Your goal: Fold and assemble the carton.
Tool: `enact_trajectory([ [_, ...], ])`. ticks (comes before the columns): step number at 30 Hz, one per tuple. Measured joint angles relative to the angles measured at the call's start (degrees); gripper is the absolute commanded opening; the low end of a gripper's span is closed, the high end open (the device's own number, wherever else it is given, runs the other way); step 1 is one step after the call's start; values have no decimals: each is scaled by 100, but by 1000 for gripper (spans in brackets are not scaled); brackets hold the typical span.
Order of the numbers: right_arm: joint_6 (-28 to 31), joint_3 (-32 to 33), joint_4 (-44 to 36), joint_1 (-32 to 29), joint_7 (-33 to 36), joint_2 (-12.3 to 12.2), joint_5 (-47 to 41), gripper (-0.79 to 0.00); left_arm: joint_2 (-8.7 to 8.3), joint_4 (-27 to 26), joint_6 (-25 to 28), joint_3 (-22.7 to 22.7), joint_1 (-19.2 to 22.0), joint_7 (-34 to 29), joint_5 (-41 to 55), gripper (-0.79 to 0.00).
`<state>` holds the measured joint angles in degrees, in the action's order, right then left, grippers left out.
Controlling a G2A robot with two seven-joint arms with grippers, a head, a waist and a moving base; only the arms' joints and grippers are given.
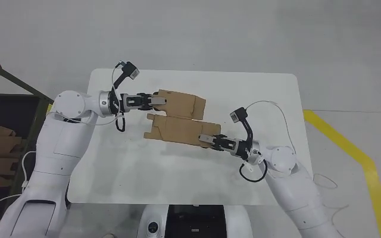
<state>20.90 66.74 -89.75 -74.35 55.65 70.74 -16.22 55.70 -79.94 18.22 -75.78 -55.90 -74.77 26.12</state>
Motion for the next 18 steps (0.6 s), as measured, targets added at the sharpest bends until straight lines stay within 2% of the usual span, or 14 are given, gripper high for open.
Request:
enact_trajectory([
  [12, 36, 30, -59, -48, -263, -40, 22, -785, 4, 198, 158, -170, -94, 341, 590, 0],
  [18, 70, -14, -54, -151, -481, -53, 156, -785, 25, 306, 166, -120, -128, 254, 901, 0],
])
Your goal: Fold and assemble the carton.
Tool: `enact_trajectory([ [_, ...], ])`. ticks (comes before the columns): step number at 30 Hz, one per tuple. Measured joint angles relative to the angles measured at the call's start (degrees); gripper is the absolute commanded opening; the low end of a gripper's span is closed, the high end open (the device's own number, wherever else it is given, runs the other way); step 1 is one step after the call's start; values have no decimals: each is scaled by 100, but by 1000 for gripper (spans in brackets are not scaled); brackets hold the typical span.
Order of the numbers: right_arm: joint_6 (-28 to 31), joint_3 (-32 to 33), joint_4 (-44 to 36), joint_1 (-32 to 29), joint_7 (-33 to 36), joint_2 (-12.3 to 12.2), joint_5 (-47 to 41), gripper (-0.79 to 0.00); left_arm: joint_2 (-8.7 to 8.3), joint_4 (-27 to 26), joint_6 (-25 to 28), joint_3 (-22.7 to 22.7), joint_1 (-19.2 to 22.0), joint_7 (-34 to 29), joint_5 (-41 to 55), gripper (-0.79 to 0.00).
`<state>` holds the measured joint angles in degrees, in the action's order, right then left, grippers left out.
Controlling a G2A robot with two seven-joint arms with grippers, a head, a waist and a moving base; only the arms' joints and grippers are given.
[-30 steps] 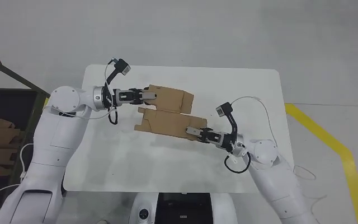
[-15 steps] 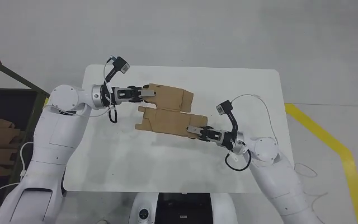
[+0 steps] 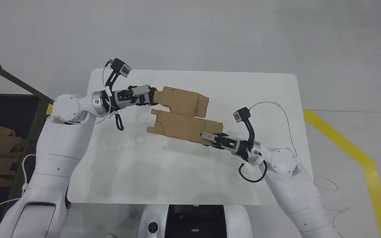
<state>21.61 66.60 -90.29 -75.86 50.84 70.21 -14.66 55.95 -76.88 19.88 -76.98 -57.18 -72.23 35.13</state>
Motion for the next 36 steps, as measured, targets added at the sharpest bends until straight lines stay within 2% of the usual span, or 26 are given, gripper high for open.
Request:
enact_trajectory([
  [25, -84, -158, 79, -57, -478, -44, 425, -785, -35, -361, -157, -40, -85, -87, -132, 0],
  [36, -76, -294, 87, -11, -512, -45, 425, -785, -16, -320, -150, 95, 55, -118, -193, 0],
])
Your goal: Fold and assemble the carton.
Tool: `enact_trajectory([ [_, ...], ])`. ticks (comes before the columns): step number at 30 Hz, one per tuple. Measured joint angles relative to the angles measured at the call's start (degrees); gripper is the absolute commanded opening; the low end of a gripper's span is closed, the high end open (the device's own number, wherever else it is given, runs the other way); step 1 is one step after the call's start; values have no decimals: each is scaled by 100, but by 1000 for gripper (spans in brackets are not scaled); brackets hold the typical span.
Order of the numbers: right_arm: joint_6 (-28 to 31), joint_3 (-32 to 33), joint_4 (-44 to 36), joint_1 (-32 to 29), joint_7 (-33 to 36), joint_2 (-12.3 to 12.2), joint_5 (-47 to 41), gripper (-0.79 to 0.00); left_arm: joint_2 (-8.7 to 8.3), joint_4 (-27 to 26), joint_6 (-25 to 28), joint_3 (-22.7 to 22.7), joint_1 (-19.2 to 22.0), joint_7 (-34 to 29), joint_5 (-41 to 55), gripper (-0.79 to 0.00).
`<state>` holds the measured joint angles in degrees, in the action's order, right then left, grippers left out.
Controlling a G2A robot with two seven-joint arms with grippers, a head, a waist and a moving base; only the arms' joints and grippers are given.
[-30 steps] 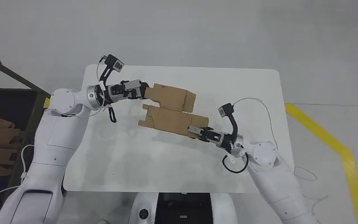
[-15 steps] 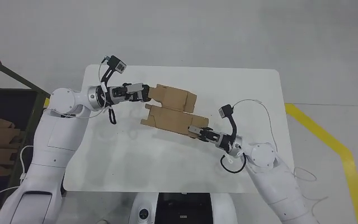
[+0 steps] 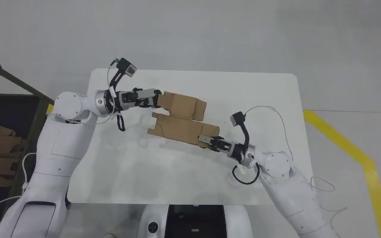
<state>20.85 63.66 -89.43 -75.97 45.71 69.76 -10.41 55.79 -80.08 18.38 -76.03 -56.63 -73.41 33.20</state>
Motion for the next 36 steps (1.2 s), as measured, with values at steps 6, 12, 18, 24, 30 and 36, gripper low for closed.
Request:
enact_trajectory([
  [6, 5, -41, -34, 13, -10, -5, -28, -785, 15, 113, 10, 101, 105, -2, -93, 0],
  [12, 28, -69, -74, 11, 22, -16, -39, -785, 35, 237, -7, 232, 205, 12, -201, 0],
  [18, 21, -64, -87, 17, 8, -29, -43, -785, 40, 304, -1, 302, 257, -34, -292, -145],
  [24, 27, -35, -97, 12, 20, -48, -59, -785, 36, 323, 34, 328, 261, -38, -375, -545],
  [30, 33, -38, -97, 2, 33, -62, -80, -785, 23, 284, 51, 332, 219, 24, -527, -529],
  [36, 39, -90, -130, -2, 56, -70, -45, -785, -5, 333, -13, 306, 181, 113, -807, -483],
])
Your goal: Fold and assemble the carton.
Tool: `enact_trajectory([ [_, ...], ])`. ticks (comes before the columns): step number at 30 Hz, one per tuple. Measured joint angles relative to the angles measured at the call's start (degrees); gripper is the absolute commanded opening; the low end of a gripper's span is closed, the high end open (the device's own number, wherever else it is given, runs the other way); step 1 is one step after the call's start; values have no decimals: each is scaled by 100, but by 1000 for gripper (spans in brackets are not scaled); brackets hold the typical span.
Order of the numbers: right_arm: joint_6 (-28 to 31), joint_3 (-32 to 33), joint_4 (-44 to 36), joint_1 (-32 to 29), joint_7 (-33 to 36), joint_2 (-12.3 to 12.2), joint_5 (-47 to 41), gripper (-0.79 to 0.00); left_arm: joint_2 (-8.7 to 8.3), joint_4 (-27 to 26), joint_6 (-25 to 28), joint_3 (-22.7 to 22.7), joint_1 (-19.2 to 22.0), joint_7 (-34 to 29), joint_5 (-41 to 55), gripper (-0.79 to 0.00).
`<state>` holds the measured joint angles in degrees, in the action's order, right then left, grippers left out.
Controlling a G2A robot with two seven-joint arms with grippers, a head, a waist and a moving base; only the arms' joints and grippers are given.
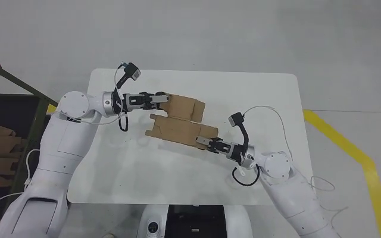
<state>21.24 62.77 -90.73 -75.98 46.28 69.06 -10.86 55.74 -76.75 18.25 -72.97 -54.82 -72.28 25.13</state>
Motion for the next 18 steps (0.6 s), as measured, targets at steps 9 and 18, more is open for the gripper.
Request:
enact_trajectory([
  [9, -14, 4, -61, -16, -16, -30, 187, -785, -44, -58, -67, -19, -70, 111, -428, -505],
  [18, -60, 19, -169, -63, -45, -61, 293, -785, -86, -212, -103, -24, -147, 125, -736, -659],
])
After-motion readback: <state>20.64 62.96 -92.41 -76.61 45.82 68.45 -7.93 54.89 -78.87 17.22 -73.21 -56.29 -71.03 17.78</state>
